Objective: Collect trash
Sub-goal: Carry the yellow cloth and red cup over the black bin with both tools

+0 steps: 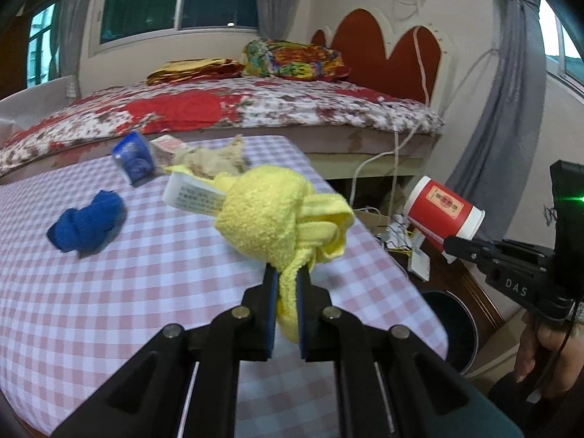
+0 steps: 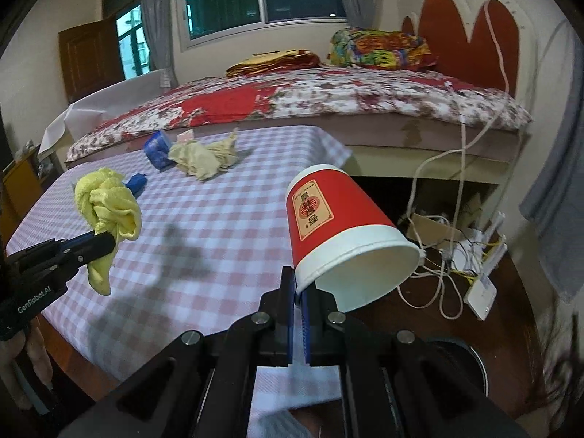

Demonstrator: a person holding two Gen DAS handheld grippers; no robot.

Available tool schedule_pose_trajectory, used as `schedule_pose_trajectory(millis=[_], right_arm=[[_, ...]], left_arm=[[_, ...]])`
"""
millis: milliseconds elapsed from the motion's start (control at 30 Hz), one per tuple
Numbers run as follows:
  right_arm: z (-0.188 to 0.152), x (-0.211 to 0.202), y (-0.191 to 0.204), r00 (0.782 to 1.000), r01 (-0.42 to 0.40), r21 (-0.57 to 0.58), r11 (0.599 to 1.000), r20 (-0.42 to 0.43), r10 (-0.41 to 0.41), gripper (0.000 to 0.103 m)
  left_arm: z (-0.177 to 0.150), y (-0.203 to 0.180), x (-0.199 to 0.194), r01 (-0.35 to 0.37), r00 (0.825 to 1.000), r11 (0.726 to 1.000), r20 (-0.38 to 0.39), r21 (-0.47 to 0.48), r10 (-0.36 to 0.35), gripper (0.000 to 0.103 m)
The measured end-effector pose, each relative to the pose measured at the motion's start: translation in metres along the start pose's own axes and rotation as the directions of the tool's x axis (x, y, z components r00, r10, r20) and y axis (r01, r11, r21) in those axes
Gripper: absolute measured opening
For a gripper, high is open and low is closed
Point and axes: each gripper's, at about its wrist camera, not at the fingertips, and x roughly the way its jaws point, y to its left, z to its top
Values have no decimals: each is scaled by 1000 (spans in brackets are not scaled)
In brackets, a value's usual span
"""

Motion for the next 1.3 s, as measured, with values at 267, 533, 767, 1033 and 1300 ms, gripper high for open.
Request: schedule_pose_trajectory(millis=[267,533,767,1033,1300], right_arm=[[-21,-22,-34,998,59,47,997,-2,-59,4],[-44,-35,-67,993,113,86,990,-30,-111,4],[-68,-47,-99,985,167,129,978,-62,-160,4],[-96,-60,-130,970,231,167,958,-111,-215,4],[-129,-64,-155,957,268,206,941,-171,-236,4]], left_arm=[[-2,-35,4,60,998,997,-12,52,-59,10],[-9,-80,14,144,989,983,-50,117,-139,10],[-17,-122,22,224,973,960,-91,171,-211,10],[-30,-165,31,306,949,926,-152,219,-278,10],[-52,-200,41,372,920,894,-230,249,-318,10]])
